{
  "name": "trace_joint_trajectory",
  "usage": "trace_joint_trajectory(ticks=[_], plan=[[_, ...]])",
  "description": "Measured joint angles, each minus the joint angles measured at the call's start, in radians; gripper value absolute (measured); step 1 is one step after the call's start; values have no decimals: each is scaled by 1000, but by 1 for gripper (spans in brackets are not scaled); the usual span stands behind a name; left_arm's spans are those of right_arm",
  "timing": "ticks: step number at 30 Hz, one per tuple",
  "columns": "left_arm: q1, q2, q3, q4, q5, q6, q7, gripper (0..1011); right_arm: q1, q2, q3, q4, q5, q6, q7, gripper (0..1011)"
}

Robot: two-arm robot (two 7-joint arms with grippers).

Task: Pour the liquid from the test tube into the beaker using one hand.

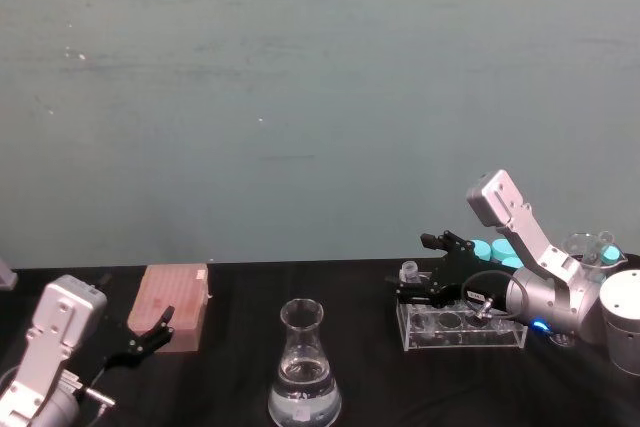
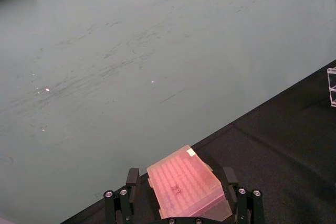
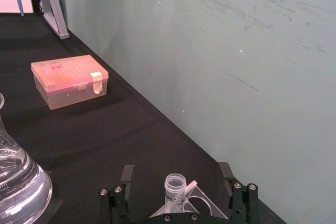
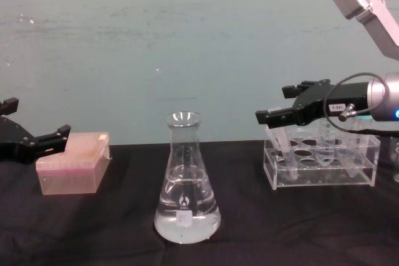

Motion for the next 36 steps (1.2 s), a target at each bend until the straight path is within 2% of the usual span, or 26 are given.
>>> trace_joint_trajectory(ticks=[36], plan=[[0,0,0,0,0,0,0,1000,0,0,0,0,0,0,0,1004]])
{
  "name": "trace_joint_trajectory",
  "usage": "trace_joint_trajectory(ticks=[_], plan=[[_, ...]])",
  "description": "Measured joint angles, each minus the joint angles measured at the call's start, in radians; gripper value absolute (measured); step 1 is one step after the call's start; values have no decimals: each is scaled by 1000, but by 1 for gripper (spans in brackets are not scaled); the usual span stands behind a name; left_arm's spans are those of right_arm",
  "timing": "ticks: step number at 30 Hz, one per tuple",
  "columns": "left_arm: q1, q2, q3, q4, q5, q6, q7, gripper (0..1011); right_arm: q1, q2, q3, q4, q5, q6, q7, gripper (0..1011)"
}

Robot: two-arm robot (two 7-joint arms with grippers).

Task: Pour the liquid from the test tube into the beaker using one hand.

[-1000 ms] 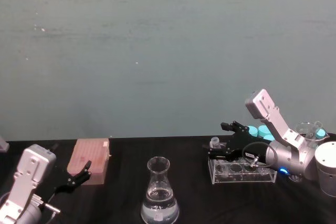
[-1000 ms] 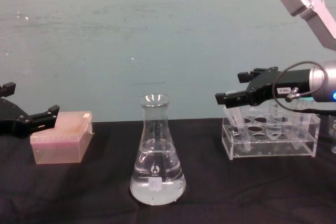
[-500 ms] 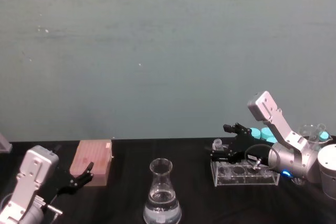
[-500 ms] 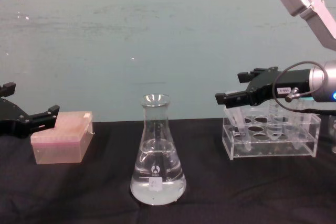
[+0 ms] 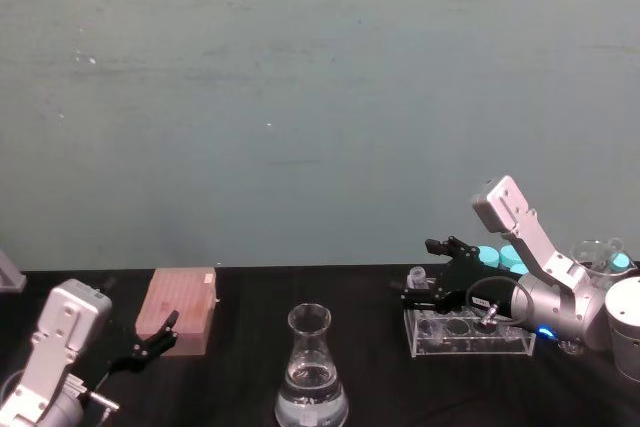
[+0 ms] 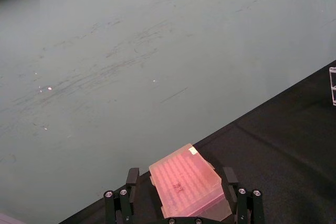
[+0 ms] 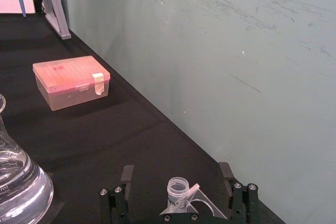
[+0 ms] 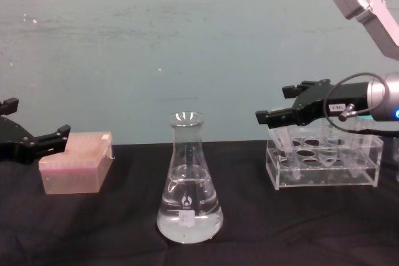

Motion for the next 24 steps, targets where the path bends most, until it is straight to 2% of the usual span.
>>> trace_joint_trajectory(ticks=[24], plan=[[0,0,0,0,0,0,0,1000,0,0,0,0,0,0,0,1004]])
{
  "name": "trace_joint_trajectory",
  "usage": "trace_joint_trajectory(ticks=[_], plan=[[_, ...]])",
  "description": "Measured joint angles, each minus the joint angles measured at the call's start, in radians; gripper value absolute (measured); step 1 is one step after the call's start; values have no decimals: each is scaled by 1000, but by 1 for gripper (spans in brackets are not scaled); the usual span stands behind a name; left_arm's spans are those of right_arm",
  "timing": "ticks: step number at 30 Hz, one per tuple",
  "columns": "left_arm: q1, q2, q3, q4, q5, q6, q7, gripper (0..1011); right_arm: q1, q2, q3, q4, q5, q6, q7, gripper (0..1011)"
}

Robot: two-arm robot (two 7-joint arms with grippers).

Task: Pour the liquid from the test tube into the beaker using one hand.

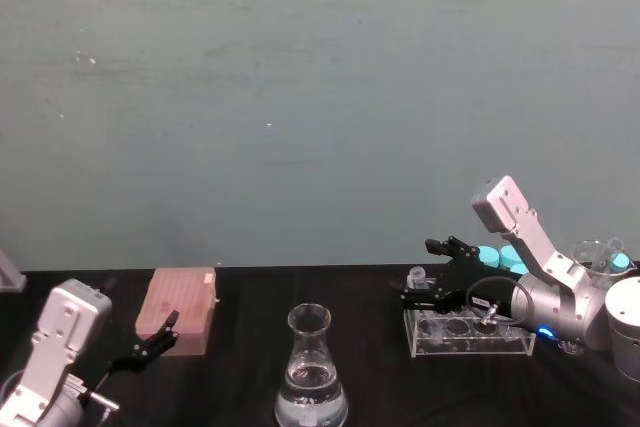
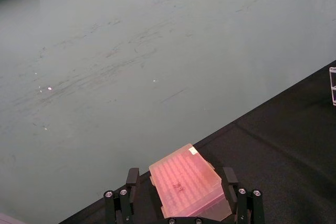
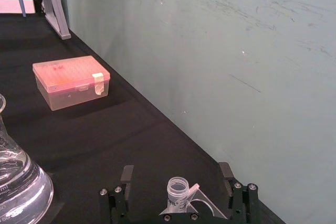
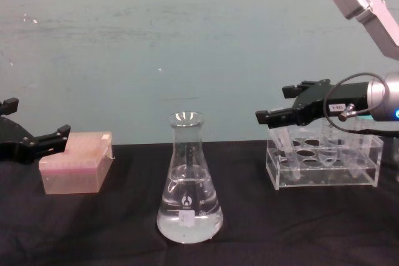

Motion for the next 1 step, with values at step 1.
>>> trace_joint_trajectory(ticks=[1], plan=[[0,0,0,0,0,0,0,1000,0,0,0,0,0,0,0,1004]])
